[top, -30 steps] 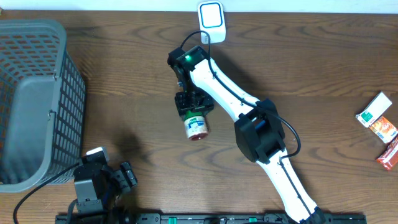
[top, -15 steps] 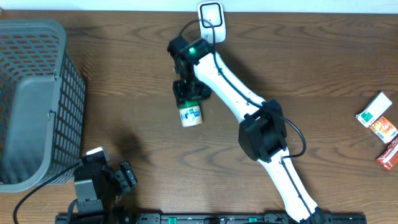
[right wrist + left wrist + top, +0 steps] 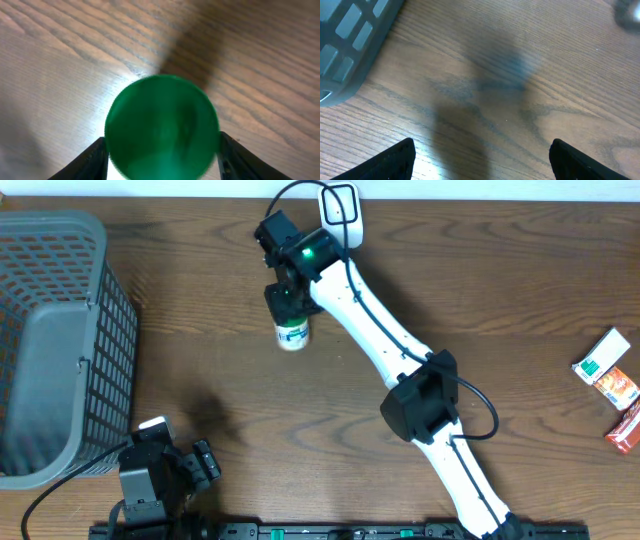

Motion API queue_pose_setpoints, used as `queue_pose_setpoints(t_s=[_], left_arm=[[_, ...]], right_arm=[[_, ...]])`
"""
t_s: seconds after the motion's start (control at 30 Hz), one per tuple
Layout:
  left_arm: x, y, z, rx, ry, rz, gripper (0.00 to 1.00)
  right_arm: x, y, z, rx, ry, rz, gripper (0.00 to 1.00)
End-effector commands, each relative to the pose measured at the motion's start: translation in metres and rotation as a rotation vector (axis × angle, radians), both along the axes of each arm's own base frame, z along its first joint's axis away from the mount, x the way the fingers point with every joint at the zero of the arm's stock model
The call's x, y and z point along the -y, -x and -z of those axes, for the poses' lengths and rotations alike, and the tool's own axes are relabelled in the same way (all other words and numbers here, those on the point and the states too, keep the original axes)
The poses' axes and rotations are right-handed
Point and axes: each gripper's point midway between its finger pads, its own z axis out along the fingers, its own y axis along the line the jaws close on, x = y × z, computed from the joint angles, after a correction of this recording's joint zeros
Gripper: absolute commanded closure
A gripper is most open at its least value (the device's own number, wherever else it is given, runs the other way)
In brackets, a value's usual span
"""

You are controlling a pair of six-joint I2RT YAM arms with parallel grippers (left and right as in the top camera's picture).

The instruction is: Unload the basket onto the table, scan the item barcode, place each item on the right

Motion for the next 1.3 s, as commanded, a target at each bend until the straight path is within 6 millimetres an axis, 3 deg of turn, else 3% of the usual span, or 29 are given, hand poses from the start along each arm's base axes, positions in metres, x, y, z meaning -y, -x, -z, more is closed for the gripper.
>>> queue_pose_setpoints(t_s=[0.0,0.13,0.27,0.43,0.5,0.67,0.87,1.13,1.27], left_arm=[[0.001,0.0,-0.002,0.006,0.002,0.009,0.14],[0.001,0.0,-0.002,0.006,0.002,0.009,0.14],[0.001,0.0,-0.002,0.006,0.002,0.009,0.14],[0.001,0.0,-0.002,0.006,0.002,0.009,0.14],[0.001,0.0,-0.002,0.006,0.002,0.009,0.14],[0.001,0.0,-0.002,0.006,0.002,0.009,0.14],[0.001,0.0,-0.002,0.006,0.002,0.009,0.14],[0.001,0.0,-0.002,0.006,0.002,0.009,0.14],[0.001,0.0,-0.002,0.006,0.002,0.009,0.14]], right_arm=[[-0.01,0.007,-0.01,0.047,0.017,-0.035,0.57],[-0.015,0.013,-0.009,0.056,0.035,-0.052,0.53],[-0.007,0.015,-0.007,0.07,0.097,-0.046,0.46],[-0.007,0.016,-0.007,0.079,0.113,-0.11,0.07],[-0.008,0.021,-0.006,0.072,0.118,-0.203,0.01],[0.001,0.031,-0.003,0.04,0.167,-0.311,0.01],[-0.007,0.039,0.0,0.005,0.118,-0.344,0.01],[-0.012,0.042,0.002,-0.08,0.047,-0.006,0.01],[-0.016,0.036,0.026,-0.095,0.057,0.013,0.01]])
